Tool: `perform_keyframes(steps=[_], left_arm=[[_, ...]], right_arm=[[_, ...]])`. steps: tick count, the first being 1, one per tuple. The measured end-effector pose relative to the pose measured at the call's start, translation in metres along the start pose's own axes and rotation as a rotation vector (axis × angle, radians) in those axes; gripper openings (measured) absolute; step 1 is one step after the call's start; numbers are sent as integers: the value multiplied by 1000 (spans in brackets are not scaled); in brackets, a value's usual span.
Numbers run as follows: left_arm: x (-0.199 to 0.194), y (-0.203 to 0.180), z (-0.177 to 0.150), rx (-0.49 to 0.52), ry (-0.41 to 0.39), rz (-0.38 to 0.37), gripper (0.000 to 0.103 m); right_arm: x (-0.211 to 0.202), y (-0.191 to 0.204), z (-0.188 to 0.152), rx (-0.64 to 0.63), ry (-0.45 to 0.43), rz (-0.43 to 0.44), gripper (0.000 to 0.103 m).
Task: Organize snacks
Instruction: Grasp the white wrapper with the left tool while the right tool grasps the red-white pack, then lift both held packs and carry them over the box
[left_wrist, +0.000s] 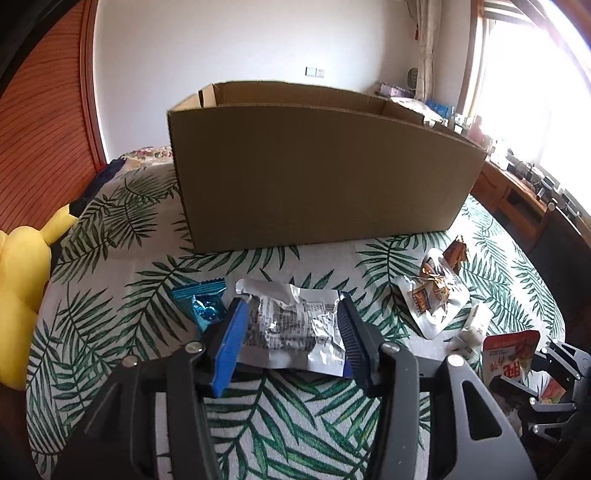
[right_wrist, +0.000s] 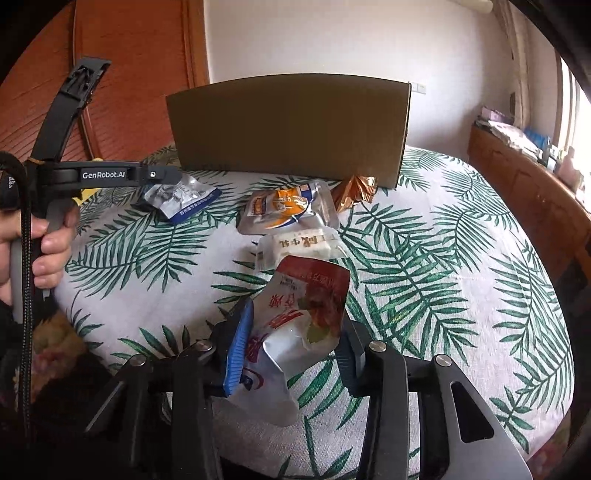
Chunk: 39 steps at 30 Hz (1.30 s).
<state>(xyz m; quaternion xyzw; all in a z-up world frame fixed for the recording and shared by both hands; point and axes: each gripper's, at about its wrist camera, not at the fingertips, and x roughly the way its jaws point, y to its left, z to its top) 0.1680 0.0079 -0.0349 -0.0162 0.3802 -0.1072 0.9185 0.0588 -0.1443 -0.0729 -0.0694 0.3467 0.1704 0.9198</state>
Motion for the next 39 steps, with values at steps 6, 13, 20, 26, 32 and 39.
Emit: perform_keyframes(steps=[6,13,20,26,32,39], left_arm=[[19,-8,0,75,34,47,67],[31,-22,-4,149,93,76,79],[31,-23,-4,139,91,81,70],[20,-17,-5,119,57,75,20],[7,-10,-10,79,41,23,19],[-6,-18,-6,86,18,-6,20]], right_arm=[[2,-3,2,-3,-3,10,41],[3,-5,2,-10,-9,22,41],[4,-7,2,-13,-13,32,41],[3,-10,3,-5,-14,42,39],[0,-16,7,7,-16,60,32],[-5,-24,16,26,-30,64,28]])
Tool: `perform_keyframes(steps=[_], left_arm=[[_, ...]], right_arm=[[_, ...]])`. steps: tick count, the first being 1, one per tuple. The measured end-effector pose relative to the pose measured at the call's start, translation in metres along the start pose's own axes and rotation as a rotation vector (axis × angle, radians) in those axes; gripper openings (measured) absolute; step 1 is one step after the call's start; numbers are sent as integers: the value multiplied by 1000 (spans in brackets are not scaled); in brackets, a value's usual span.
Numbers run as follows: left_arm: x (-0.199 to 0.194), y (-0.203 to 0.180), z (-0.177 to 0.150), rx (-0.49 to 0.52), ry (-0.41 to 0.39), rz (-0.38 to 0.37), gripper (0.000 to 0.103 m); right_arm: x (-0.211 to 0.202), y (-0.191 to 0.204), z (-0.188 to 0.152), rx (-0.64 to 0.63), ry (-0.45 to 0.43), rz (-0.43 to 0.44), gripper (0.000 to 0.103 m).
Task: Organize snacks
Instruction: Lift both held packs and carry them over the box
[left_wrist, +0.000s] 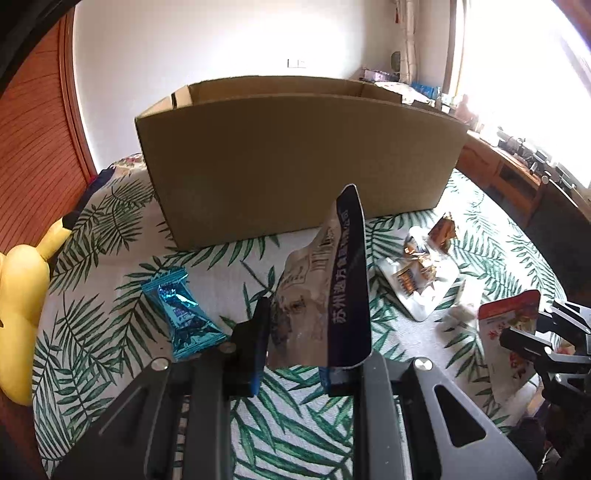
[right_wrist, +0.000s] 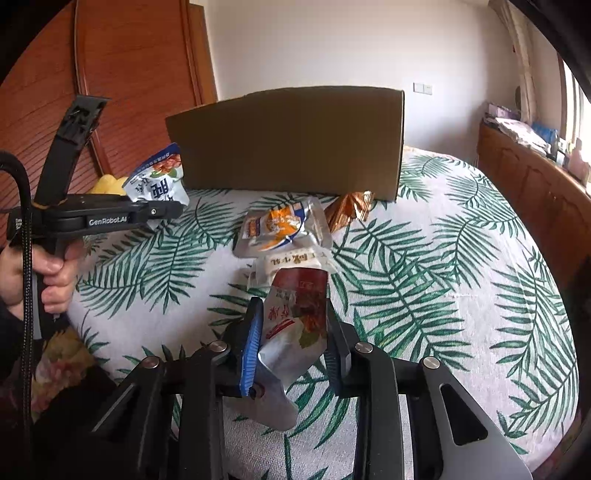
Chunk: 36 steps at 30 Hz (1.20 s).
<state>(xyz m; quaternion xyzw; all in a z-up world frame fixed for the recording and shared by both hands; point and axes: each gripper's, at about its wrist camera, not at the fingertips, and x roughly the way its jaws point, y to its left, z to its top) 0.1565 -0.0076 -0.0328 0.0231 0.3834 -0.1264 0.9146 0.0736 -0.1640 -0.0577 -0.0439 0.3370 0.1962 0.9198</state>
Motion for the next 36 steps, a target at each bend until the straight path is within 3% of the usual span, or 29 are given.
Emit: perform_keyframes(steps=[4,6,8,22,36], left_arm=[[-5,-4,3,5,-8,-15,20],[-7,-6,3,5,-11,-23,20],[-8,-9,4,7,-13,-25,20],[-28,-21,17,18,-58,-58,20],[-50,-27,58,44,-126,-78,20]], right_arm=[[-1,-5,7,2,-8,0,27],[-3,-8,10,6,-20,-1,10],[-6,-10,16,16,-34,13,6],[-18,-13,41,-28,-78,-6,3],[-40,-15,84,-94,-161,-54,3]])
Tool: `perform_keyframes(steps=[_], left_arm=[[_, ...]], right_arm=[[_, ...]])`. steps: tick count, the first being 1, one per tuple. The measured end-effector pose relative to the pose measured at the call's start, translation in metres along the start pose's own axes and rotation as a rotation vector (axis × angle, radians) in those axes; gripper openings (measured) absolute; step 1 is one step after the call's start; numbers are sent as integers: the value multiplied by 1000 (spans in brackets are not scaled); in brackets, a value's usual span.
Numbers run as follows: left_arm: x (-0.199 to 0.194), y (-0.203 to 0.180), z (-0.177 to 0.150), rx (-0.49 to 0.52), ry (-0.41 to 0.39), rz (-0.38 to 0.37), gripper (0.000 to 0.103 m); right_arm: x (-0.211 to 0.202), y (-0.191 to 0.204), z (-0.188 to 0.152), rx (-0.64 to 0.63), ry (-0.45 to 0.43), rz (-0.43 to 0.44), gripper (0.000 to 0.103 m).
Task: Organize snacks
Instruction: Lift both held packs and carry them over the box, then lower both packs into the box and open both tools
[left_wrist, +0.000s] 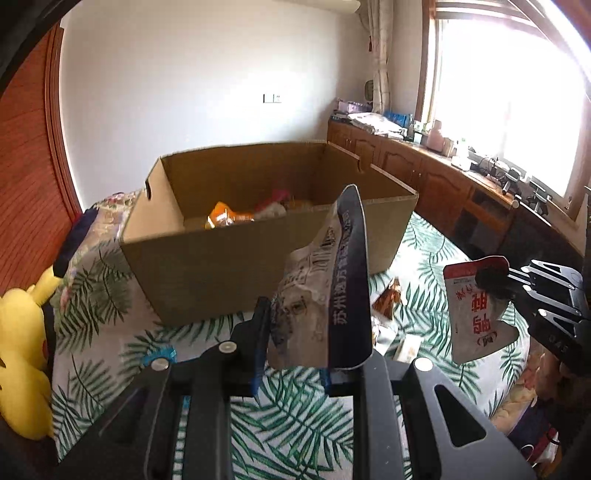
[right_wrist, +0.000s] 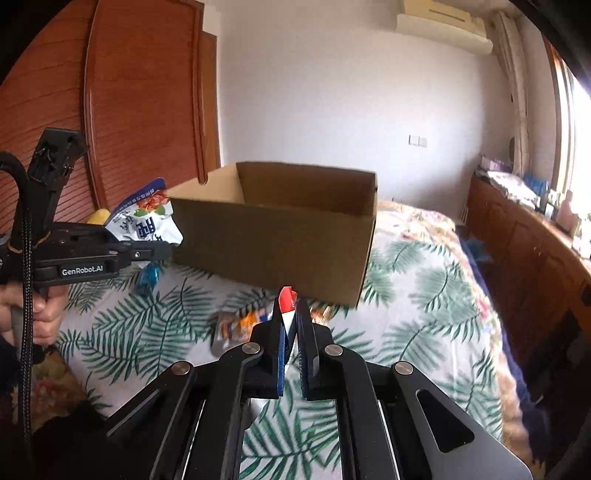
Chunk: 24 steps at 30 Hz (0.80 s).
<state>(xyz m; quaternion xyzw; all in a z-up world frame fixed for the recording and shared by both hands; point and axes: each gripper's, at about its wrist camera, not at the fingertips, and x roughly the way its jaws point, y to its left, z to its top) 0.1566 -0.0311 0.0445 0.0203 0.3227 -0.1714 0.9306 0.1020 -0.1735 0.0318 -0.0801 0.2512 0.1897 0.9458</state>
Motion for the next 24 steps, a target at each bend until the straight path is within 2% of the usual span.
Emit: perform_keyframes(steps=[11,24], left_arm=[[-5,9,46,16,-62,12,20],[33,31,102,4,-108,9,20]], right_arm=[[6,-11,44,-50,-67,-23,3],[36,-26,116,-90,-171,-20,3]])
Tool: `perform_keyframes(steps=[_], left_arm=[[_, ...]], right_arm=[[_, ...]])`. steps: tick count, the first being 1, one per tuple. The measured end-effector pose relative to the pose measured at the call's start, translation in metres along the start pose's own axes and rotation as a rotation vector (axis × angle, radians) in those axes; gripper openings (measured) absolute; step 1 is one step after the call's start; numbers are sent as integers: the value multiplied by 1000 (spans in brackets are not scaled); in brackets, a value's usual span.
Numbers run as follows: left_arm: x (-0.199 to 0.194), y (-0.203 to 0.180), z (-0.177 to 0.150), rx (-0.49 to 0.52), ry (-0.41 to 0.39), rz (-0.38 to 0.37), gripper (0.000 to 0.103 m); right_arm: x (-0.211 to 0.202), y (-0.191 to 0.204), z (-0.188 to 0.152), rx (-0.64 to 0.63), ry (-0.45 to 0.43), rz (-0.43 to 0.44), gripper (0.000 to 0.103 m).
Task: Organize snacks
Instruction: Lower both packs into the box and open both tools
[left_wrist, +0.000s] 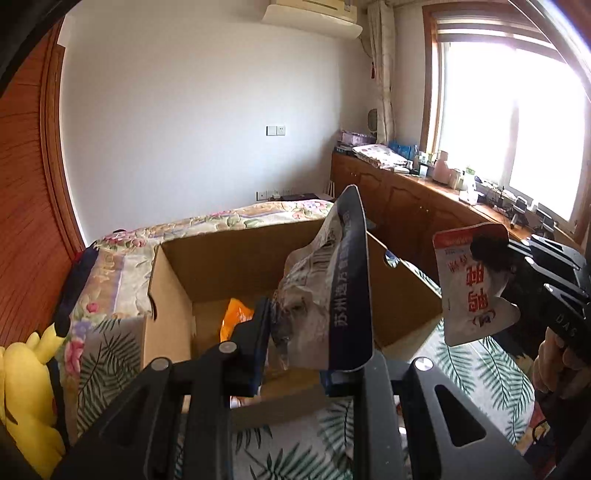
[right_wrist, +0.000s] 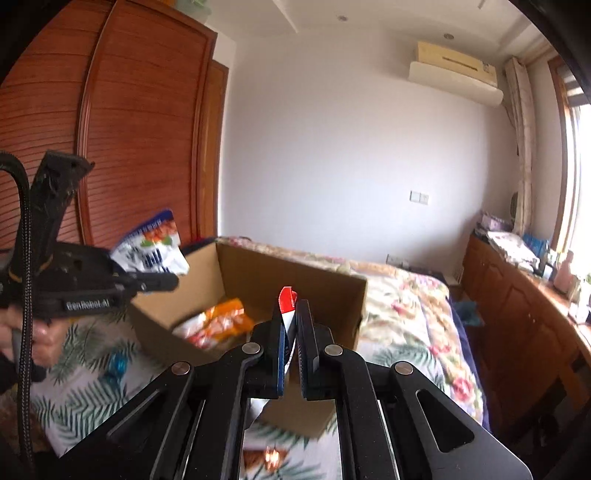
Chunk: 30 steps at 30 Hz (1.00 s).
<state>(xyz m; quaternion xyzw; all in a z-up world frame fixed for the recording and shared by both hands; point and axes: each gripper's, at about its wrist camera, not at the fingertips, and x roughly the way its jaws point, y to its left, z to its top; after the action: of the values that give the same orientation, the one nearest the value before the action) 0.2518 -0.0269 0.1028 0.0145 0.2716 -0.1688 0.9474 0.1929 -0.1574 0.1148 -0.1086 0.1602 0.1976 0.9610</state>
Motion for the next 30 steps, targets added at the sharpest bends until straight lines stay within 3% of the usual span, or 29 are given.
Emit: perform_keyframes(steps=[10,24,30], left_arm=[[43,11,10,3,26,20,20],[86,16,-1,-15,118,41,21],[90,11,-5,-1,132,43,31]], right_arm=[[52,-9,15,-13,18,13,3],[108,-7,-8,2,131,10,3],[118,-8,-20,37,184,16,7]])
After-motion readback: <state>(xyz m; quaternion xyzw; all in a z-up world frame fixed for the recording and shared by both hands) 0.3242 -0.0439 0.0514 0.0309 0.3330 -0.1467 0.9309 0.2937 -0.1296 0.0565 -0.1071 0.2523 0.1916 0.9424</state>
